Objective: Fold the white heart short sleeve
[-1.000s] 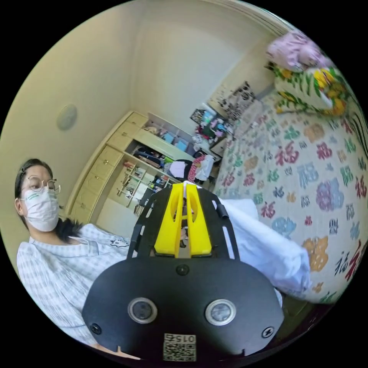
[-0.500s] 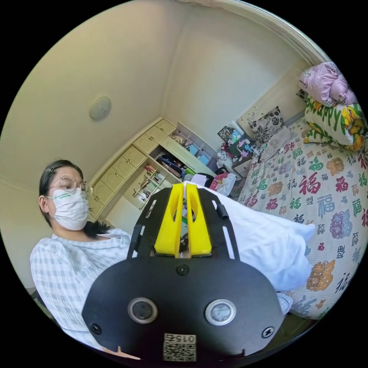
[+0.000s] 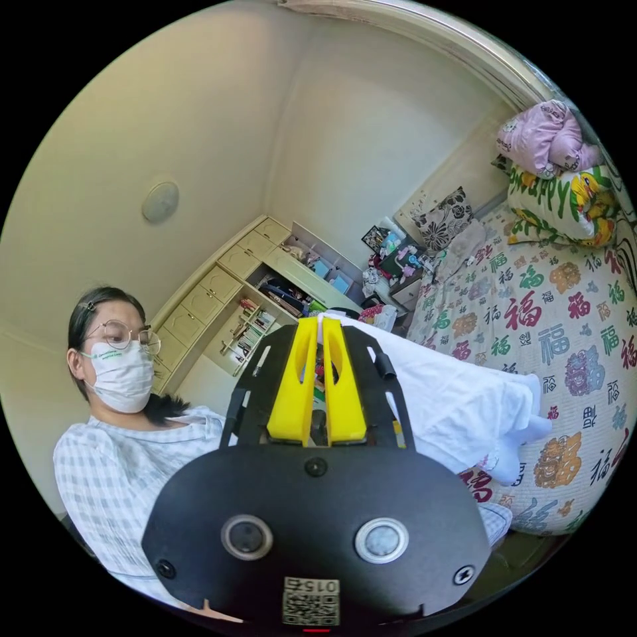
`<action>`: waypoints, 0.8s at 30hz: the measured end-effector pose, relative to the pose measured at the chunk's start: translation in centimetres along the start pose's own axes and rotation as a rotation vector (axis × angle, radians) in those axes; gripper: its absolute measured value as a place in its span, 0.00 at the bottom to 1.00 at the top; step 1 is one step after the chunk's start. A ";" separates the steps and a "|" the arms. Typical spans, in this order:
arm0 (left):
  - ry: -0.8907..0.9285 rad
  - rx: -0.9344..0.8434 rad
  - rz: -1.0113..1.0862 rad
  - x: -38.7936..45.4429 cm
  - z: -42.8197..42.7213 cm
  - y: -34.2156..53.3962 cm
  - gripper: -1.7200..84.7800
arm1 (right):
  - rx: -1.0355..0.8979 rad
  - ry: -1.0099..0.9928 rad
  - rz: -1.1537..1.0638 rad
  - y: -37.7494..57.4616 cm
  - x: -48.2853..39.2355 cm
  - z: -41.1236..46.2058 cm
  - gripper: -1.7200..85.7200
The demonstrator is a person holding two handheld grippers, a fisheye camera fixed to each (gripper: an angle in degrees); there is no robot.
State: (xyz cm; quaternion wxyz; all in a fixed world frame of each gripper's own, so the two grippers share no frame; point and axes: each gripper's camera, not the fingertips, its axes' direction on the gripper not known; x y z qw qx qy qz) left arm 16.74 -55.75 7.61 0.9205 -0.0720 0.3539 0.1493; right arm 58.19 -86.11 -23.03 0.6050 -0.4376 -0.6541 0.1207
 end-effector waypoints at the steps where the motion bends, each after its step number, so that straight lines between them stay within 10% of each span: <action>1: 0.010 0.008 -0.003 -0.1 -0.1 -0.2 0.12 | 0.003 -0.001 0.006 0.2 -0.2 -0.1 0.02; 24: -0.099 0.088 -0.119 -2.2 -8.0 -6.4 0.03 | 0.074 0.068 -0.016 1.1 -4.8 -4.1 0.02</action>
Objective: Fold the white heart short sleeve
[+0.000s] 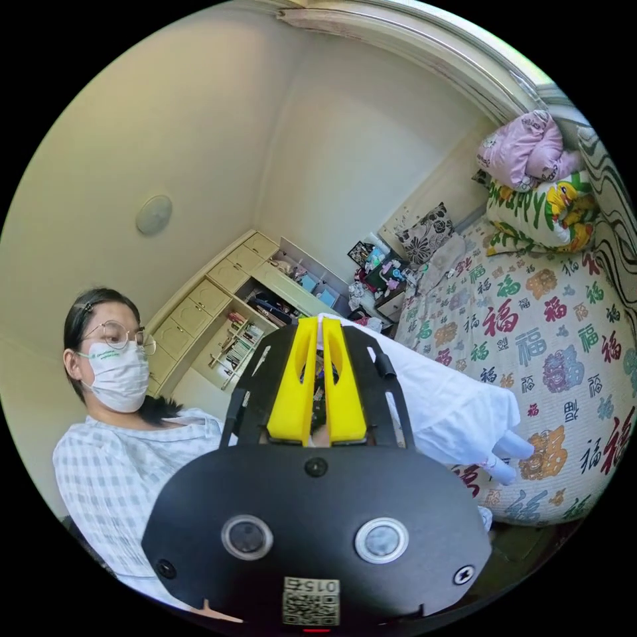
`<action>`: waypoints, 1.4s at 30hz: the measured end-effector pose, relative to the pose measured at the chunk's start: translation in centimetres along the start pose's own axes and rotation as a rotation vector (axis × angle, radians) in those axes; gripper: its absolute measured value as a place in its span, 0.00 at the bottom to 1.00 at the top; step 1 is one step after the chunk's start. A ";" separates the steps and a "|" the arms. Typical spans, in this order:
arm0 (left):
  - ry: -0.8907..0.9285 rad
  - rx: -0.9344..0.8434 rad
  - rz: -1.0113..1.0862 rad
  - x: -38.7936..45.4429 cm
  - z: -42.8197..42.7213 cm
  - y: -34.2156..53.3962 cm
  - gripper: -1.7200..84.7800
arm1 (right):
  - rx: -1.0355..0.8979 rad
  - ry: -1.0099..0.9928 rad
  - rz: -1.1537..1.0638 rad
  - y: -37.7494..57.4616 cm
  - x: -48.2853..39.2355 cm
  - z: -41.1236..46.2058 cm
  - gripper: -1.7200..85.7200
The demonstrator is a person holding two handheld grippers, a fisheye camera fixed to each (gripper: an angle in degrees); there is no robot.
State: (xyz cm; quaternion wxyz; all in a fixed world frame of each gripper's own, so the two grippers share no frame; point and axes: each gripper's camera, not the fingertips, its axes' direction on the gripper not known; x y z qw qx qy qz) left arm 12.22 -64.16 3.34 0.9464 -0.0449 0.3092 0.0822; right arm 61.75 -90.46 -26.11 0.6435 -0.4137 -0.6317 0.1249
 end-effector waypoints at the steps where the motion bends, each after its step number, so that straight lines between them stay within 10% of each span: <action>1: -0.018 0.023 0.008 -0.3 -1.0 -0.6 0.03 | 0.010 -0.003 -0.019 -0.1 -0.5 -0.4 0.02; 25: -0.124 0.038 0.393 -0.3 -14.5 -8.1 0.02 | -0.124 0.011 -0.191 -7.6 -4.7 0.8 0.02; 32: -0.104 -0.092 0.291 -10.2 -0.4 -10.2 0.02 | -0.244 0.212 -0.182 -17.5 4.5 6.0 0.02; 42: -0.402 -0.453 -0.079 -35.1 43.0 -3.9 0.05 | -0.376 0.464 0.123 -33.2 43.1 23.6 0.04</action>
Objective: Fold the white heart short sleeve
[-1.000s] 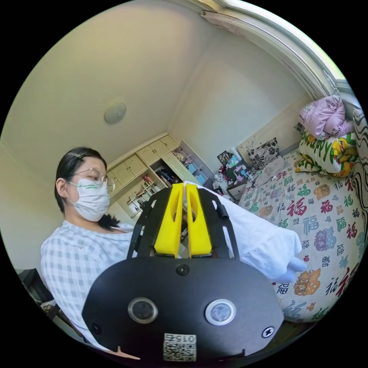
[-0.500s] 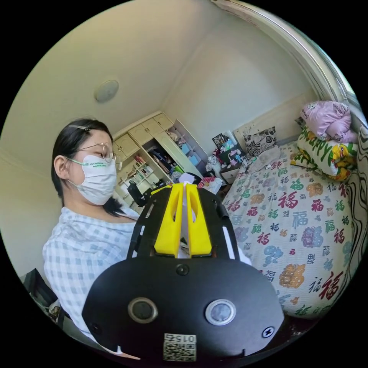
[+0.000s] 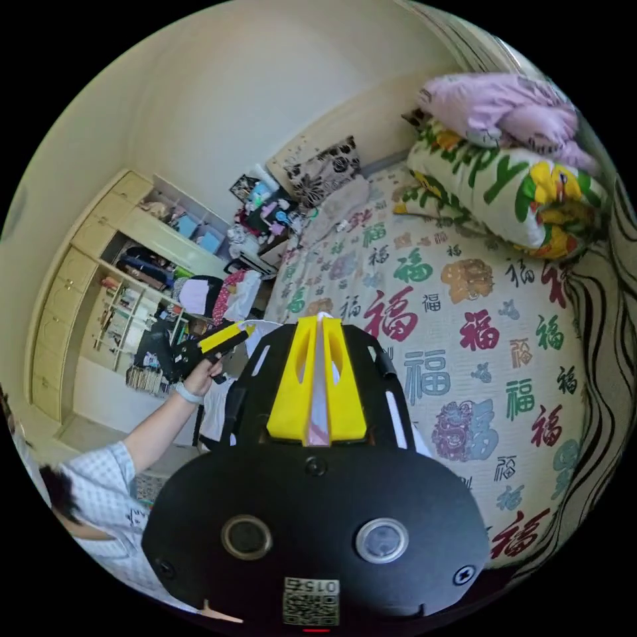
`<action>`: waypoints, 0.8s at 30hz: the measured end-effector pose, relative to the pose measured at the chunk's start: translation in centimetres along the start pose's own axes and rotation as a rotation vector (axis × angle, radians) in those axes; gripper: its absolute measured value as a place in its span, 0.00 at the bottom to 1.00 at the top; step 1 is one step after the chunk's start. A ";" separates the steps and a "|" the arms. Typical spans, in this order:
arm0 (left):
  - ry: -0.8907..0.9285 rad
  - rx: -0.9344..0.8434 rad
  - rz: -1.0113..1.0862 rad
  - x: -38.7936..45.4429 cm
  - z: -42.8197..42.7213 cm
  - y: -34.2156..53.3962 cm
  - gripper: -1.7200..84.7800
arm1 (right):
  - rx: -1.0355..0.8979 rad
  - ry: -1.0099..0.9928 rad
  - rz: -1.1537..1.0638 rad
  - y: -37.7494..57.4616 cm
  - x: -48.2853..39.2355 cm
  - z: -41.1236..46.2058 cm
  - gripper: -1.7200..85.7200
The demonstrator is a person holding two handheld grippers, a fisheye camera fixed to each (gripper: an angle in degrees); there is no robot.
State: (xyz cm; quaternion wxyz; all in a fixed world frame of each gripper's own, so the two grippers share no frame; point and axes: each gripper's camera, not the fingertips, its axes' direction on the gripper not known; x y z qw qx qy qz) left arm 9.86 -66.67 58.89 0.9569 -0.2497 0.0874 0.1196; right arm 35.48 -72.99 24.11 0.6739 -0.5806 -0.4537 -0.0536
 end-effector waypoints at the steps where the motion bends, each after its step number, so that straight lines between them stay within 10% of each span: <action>1: -0.017 -0.038 -0.048 -0.4 2.5 0.1 0.06 | -0.038 0.008 0.062 -1.4 3.3 2.9 0.05; 6: 0.084 -0.050 -0.263 -1.6 13.0 9.8 0.10 | -0.079 -0.159 0.102 1.9 12.4 7.3 0.11; 15: 0.087 -0.524 -0.648 -5.9 16.6 37.9 0.14 | -0.307 0.190 0.543 20.4 25.1 2.8 0.14; 24: 0.249 -0.647 -0.708 -6.7 26.8 41.9 0.14 | -0.503 0.158 0.572 17.0 30.5 6.7 0.11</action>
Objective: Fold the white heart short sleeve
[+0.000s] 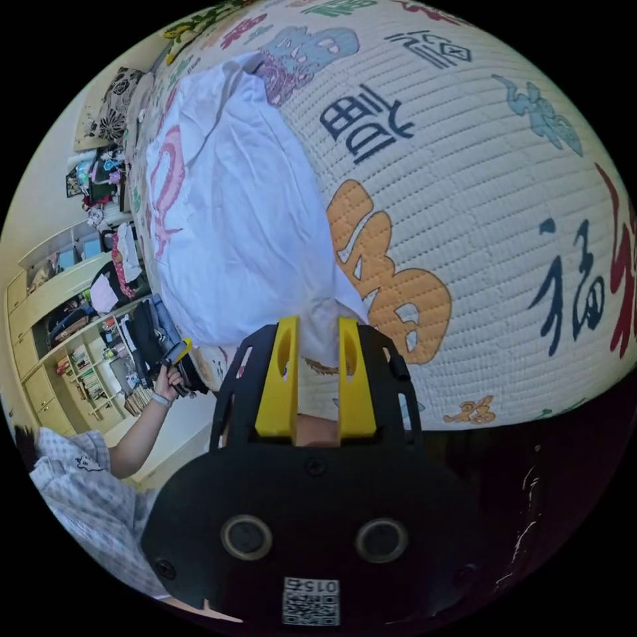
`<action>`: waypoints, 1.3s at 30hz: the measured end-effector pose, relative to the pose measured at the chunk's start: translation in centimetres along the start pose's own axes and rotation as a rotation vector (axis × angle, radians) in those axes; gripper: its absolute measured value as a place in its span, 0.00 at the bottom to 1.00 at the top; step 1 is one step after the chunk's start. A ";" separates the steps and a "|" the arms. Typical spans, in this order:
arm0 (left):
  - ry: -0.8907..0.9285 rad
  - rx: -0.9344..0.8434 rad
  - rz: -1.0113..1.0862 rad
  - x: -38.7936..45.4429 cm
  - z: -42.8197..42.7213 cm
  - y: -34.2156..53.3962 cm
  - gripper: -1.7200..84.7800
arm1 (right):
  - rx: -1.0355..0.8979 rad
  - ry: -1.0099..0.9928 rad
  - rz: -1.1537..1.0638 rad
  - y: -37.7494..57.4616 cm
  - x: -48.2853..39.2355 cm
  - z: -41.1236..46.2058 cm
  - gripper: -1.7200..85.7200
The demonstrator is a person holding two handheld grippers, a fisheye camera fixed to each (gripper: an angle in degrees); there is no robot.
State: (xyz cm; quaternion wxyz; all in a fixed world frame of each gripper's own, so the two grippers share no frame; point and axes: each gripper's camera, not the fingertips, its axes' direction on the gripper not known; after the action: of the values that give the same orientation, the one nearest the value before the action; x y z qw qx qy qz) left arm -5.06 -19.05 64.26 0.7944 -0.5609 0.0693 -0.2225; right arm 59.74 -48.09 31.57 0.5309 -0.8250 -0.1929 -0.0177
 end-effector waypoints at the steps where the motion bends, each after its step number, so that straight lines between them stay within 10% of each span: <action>1: -0.014 -0.003 0.013 0.1 0.4 -0.3 0.13 | -0.010 0.036 0.008 -0.8 0.2 -0.3 0.06; 19: 0.041 -0.206 0.081 -2.4 5.8 9.3 0.06 | -0.195 0.057 0.085 5.7 9.3 -7.2 0.03; 24: -0.355 -0.249 0.006 -0.9 7.4 10.9 0.10 | -0.158 0.129 0.092 6.4 11.8 -10.0 0.09; 32: 0.321 0.087 0.286 18.8 8.3 3.6 0.10 | 0.230 -0.116 -0.034 0.1 13.6 -19.3 0.11; 39: 0.261 0.021 0.442 35.4 17.6 0.8 0.11 | 0.190 -0.275 -0.021 -5.4 18.1 -20.9 0.11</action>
State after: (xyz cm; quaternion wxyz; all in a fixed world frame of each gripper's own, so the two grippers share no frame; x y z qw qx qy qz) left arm 33.01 -18.94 74.77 0.8137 -0.4906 0.2899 -0.1147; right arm 78.29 -59.20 49.65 0.5750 -0.7636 -0.2730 0.1081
